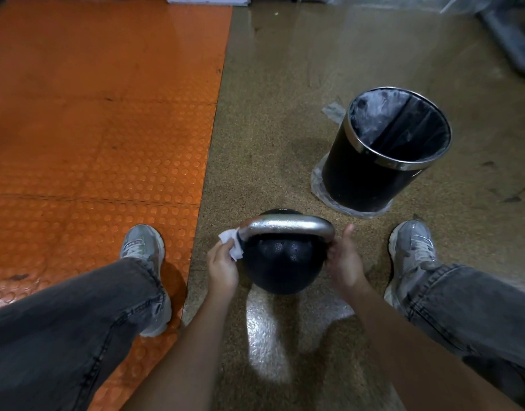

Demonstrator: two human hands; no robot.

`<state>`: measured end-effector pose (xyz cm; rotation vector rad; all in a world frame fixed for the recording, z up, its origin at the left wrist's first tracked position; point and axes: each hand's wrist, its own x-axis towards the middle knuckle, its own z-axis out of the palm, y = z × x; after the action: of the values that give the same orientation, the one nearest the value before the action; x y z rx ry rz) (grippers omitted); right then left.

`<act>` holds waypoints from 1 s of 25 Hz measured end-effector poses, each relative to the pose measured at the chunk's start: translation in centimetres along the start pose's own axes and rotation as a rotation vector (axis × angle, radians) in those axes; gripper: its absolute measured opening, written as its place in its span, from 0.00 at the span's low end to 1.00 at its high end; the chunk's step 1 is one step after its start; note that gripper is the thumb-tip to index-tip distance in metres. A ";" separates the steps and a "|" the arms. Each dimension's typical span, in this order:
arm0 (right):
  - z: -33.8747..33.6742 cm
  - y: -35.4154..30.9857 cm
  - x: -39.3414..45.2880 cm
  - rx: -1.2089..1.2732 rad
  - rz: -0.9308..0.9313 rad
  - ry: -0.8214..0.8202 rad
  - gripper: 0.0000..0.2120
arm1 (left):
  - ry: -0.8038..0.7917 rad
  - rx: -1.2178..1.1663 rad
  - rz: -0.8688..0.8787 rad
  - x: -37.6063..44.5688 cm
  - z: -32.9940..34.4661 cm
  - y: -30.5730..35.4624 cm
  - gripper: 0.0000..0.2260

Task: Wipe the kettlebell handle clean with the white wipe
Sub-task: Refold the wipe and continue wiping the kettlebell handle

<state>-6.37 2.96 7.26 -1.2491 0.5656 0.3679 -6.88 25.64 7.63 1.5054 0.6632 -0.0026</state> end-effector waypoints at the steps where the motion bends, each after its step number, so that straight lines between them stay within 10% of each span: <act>1: 0.0 0.1 0.1 0.004 -0.003 -0.001 0.45 | -0.009 -0.037 0.002 0.2 0.2 0.1 0.09; 25: 0.4 0.9 0.0 -0.012 -0.071 0.002 0.34 | 0.236 0.047 0.009 -5.1 3.0 0.5 0.14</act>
<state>-6.83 3.59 6.62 -1.2779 0.5201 0.3104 -9.67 20.91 9.90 1.5677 0.8500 0.1700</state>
